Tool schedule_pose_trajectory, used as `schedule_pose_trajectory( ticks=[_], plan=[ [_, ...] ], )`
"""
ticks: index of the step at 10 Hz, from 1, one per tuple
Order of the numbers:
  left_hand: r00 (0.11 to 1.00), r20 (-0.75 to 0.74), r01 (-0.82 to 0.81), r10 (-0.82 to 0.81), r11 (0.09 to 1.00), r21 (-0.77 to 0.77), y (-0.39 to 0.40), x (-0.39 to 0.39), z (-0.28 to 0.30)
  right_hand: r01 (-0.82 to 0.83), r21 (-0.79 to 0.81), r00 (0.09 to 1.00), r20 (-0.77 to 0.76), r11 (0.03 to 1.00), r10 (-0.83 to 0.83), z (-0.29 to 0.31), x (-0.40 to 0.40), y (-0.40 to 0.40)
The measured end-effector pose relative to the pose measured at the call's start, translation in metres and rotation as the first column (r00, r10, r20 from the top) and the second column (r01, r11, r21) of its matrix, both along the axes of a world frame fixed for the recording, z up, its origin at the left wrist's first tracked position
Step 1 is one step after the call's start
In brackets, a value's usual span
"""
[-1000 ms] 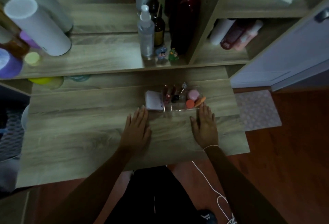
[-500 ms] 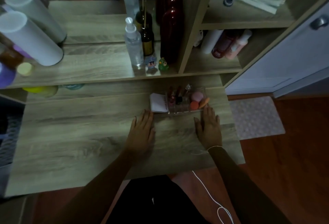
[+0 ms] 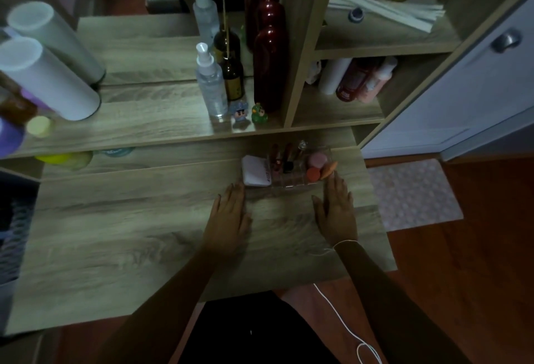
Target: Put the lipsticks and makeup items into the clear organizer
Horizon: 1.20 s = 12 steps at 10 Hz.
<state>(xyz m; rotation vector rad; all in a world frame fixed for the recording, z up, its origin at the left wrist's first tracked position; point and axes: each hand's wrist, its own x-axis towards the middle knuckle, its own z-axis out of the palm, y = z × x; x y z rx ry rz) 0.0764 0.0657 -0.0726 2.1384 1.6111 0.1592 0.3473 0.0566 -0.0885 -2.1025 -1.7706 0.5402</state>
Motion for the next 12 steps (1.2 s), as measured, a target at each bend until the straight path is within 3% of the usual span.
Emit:
schedule_pose_trajectory(
  ticks=[1, 2, 3, 6, 8, 10, 12],
  plan=[
    [0.992, 0.055, -0.107, 0.110, 0.993, -0.049, -0.013, 0.003, -0.001, 0.118, 0.007, 0.992, -0.051, 0.993, -0.118, -0.002, -0.002, -0.014],
    [0.996, 0.025, -0.091, 0.091, 0.996, -0.021, -0.035, 0.008, -0.005, 0.172, -0.023, 0.984, 0.046, 0.985, -0.171, -0.007, -0.011, -0.035],
    [0.998, -0.042, 0.049, -0.048, 0.998, 0.038, -0.051, 0.014, -0.011, 0.167, -0.033, 0.974, 0.161, 0.985, -0.160, -0.008, -0.022, -0.049],
    [0.998, -0.064, 0.034, -0.028, 0.995, 0.097, -0.054, 0.010, -0.027, 0.183, -0.012, 0.954, 0.244, 0.983, -0.174, -0.010, -0.028, -0.053],
    [0.991, -0.109, 0.086, -0.079, 0.995, 0.055, -0.052, 0.007, -0.022, 0.258, -0.057, 0.950, 0.198, 0.965, -0.242, -0.005, -0.043, -0.052],
    [0.964, -0.091, 0.247, -0.248, 0.969, -0.029, -0.041, -0.016, -0.012, 0.373, -0.176, 0.927, 0.100, 0.911, -0.361, 0.013, -0.091, -0.073],
    [0.952, -0.050, 0.302, -0.302, 0.953, -0.005, -0.049, -0.048, 0.006, 0.324, -0.136, 0.942, 0.141, 0.936, -0.305, 0.037, -0.139, -0.106]
  ],
)
